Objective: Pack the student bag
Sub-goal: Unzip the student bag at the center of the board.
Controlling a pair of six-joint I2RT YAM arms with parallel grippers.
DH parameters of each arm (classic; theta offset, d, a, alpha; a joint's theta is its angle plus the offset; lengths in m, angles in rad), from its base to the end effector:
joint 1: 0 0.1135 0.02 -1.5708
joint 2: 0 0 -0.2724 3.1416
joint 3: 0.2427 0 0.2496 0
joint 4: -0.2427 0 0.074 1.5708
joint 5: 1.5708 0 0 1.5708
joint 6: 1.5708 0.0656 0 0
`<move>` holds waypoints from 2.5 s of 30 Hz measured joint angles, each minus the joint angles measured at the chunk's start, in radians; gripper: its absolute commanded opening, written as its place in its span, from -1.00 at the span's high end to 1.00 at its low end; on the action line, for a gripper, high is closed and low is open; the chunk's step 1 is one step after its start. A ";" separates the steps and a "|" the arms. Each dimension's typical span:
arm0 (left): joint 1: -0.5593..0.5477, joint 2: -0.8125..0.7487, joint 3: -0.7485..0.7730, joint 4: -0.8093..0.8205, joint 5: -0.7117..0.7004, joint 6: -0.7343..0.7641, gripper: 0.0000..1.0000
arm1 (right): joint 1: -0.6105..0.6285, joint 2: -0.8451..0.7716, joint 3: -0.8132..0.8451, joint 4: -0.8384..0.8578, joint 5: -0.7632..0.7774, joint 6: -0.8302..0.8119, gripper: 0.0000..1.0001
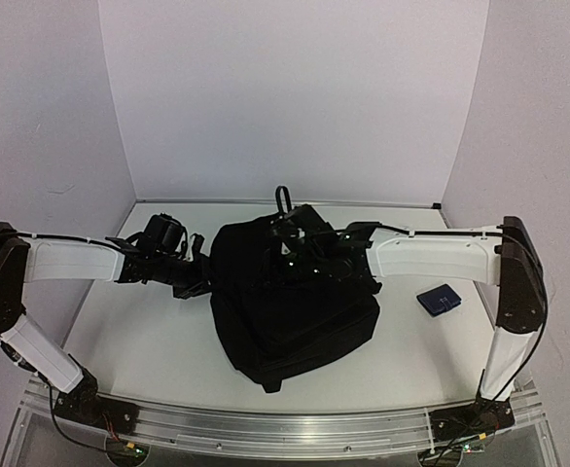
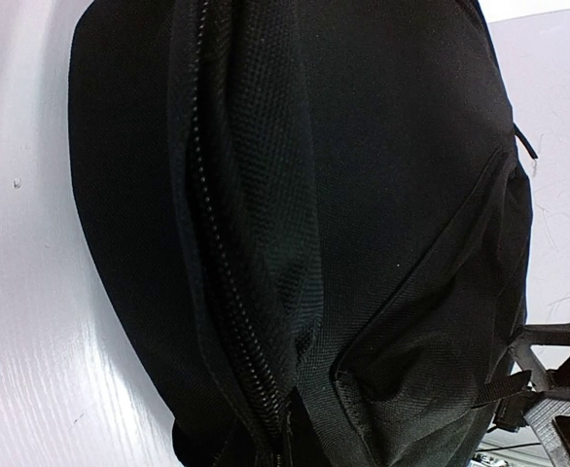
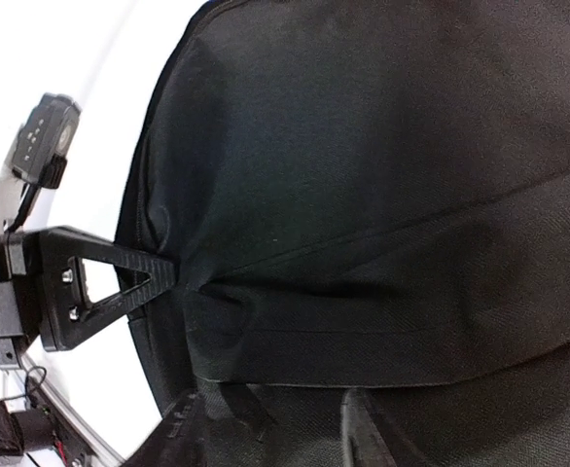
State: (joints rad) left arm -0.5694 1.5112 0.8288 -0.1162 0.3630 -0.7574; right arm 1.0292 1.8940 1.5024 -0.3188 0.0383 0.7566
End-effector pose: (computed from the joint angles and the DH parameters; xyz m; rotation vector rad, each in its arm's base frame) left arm 0.2604 -0.1943 0.1822 -0.0502 2.5690 -1.0119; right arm 0.2388 0.3921 0.2438 -0.3106 2.4229 0.8436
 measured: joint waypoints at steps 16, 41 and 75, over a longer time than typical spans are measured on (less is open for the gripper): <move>0.000 0.000 0.000 -0.007 0.000 0.000 1.00 | 0.001 0.043 0.025 0.023 -0.063 -0.021 0.64; -0.001 -0.008 0.002 -0.020 -0.024 0.000 1.00 | -0.040 -0.074 -0.150 0.097 0.044 -0.013 1.00; -0.083 -0.034 0.226 -0.195 -0.118 0.447 -0.61 | -0.213 -0.286 -0.321 0.117 0.011 -0.061 1.00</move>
State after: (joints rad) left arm -0.6520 1.4769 1.0547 -0.3114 0.2448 -0.3106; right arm 0.8165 1.6077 1.1812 -0.2023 0.0489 0.6952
